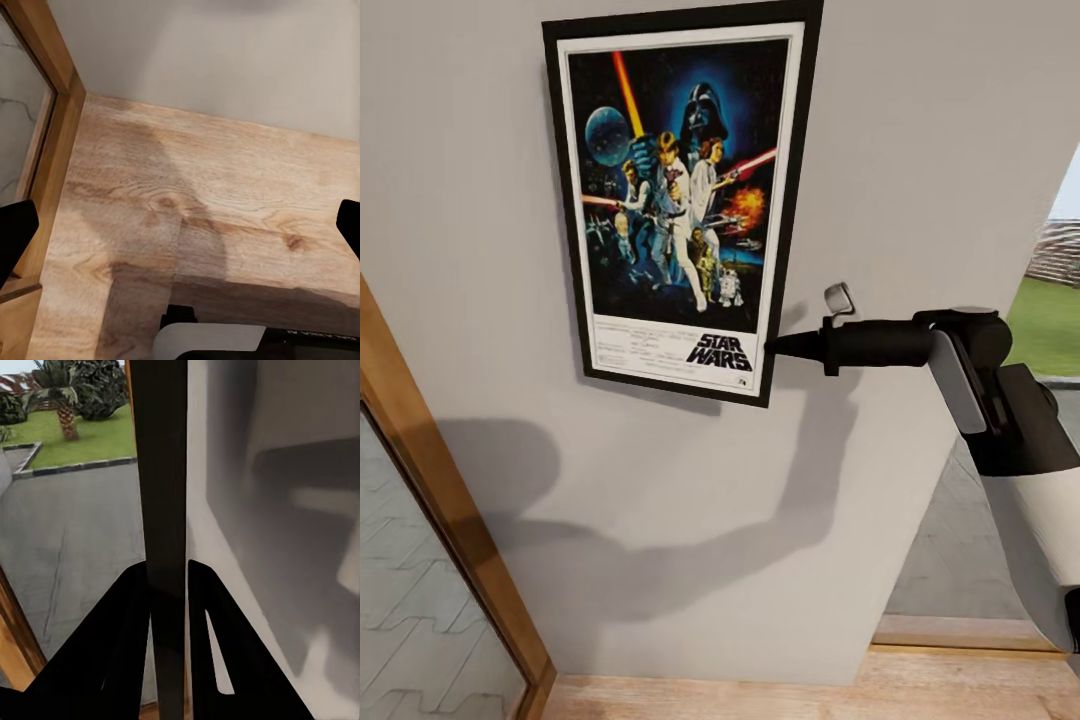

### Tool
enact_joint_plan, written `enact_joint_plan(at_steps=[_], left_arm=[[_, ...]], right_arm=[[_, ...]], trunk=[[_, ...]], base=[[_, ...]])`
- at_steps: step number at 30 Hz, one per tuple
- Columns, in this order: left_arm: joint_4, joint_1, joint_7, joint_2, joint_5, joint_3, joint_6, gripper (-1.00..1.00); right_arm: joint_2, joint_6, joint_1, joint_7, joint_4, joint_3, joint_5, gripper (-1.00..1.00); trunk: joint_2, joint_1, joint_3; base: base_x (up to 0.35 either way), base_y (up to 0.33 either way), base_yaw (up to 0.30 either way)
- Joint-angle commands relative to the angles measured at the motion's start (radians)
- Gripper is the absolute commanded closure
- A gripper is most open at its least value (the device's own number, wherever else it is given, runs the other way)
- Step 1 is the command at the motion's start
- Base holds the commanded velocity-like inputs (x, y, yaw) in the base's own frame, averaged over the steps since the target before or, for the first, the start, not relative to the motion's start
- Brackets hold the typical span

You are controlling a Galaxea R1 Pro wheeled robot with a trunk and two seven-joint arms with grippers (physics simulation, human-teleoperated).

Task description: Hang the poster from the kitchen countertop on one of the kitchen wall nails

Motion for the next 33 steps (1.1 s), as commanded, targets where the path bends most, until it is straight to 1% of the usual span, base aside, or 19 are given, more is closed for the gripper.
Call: enact_joint_plan(at_steps=[1, 5, 9, 14, 33], left_arm=[[-0.001, 0.000, -0.007, 0.000, 0.006, 0.002, 0.000, -1.00], [-0.001, 0.000, -0.007, 0.000, 0.006, 0.002, 0.000, -1.00], [-0.001, 0.000, -0.007, 0.000, 0.006, 0.002, 0.000, -1.00], [-0.001, 0.000, -0.007, 0.000, 0.006, 0.002, 0.000, -1.00], [-0.001, 0.000, -0.007, 0.000, 0.006, 0.003, 0.000, -1.00]], right_arm=[[-0.001, 0.004, -0.001, 0.000, -0.002, 0.001, -0.004, 1.00], [-0.001, 0.004, 0.002, 0.000, -0.006, 0.001, -0.004, 1.00], [-0.001, 0.004, 0.031, 0.000, -0.009, 0.001, -0.003, 1.00], [-0.001, 0.004, 0.041, -0.001, -0.009, 0.001, -0.002, 1.00], [-0.001, 0.003, 0.044, -0.002, -0.009, 0.001, -0.002, 1.00]], trunk=[[-0.002, 0.001, -0.002], [-0.002, 0.001, -0.002], [-0.002, 0.001, -0.002], [-0.002, 0.001, -0.002], [-0.002, 0.001, -0.002]], base=[[0.000, 0.000, 0.000], [0.000, 0.000, 0.000], [0.000, 0.000, 0.000], [0.000, 0.000, 0.000], [0.000, 0.000, 0.000]])
